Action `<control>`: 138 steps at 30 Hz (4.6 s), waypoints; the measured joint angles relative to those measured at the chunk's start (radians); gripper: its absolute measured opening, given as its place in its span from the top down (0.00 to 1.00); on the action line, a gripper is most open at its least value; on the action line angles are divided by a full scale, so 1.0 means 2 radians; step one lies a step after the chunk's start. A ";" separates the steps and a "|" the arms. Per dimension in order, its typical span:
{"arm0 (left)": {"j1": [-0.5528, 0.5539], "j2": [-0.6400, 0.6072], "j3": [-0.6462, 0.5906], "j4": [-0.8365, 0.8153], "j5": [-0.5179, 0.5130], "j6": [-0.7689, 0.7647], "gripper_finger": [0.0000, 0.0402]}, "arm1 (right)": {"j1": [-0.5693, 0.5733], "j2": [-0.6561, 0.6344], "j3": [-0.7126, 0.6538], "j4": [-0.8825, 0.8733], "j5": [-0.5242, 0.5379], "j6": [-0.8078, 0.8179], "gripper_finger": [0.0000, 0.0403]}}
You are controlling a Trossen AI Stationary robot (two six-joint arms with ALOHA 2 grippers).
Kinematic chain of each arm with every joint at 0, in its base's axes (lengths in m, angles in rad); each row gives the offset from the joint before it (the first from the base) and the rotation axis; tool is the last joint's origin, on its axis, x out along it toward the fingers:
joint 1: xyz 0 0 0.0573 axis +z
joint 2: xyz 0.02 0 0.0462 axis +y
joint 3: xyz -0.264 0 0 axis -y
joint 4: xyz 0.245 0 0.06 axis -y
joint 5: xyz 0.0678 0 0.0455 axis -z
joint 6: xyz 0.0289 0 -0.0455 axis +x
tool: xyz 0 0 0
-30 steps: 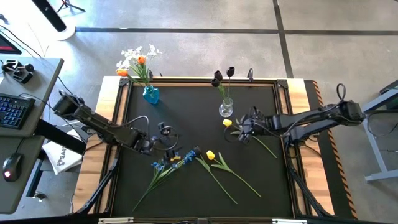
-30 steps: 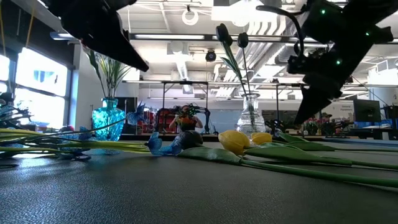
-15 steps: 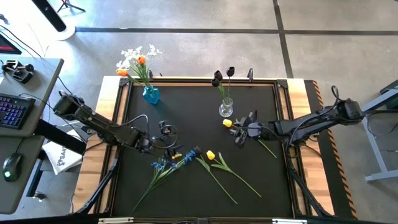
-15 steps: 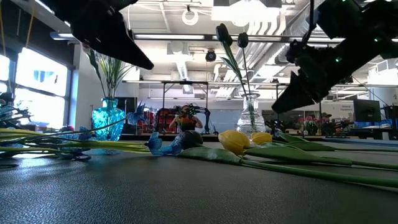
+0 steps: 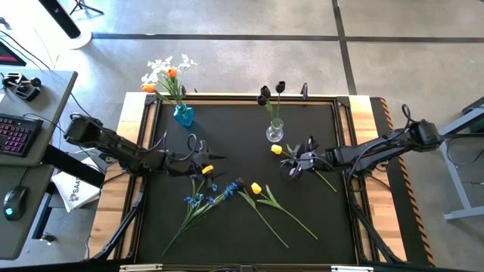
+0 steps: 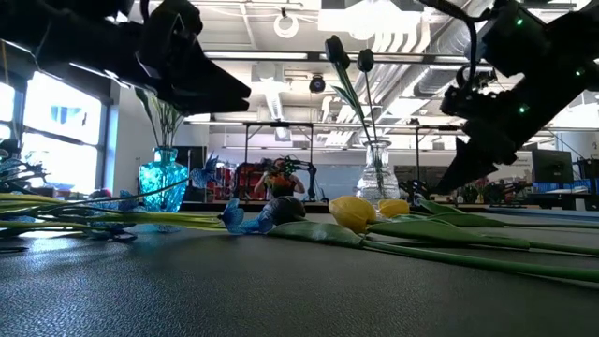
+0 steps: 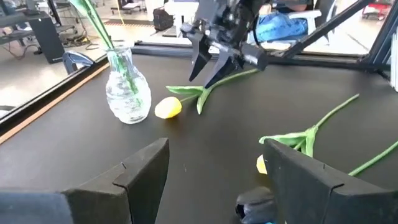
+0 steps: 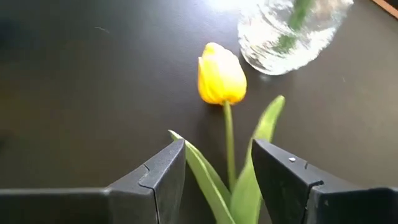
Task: Sort flowers into vase by color
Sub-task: Put the top yellow flower into the blue vase
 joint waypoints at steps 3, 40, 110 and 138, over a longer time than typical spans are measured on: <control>0.000 0.000 0.000 0.000 0.000 0.000 0.38 | -0.006 0.006 0.000 -0.005 -0.003 0.009 0.55; -0.001 0.000 0.000 0.030 0.065 0.082 0.38 | -0.033 0.112 0.000 0.654 -0.263 -0.204 0.98; 0.054 -0.134 0.218 -0.353 -0.167 0.086 0.98 | 0.023 0.096 0.140 0.359 -0.165 -0.259 0.51; 0.343 -0.142 0.373 -0.696 -0.080 0.043 0.98 | 0.023 0.200 0.140 0.457 -0.152 -0.212 0.51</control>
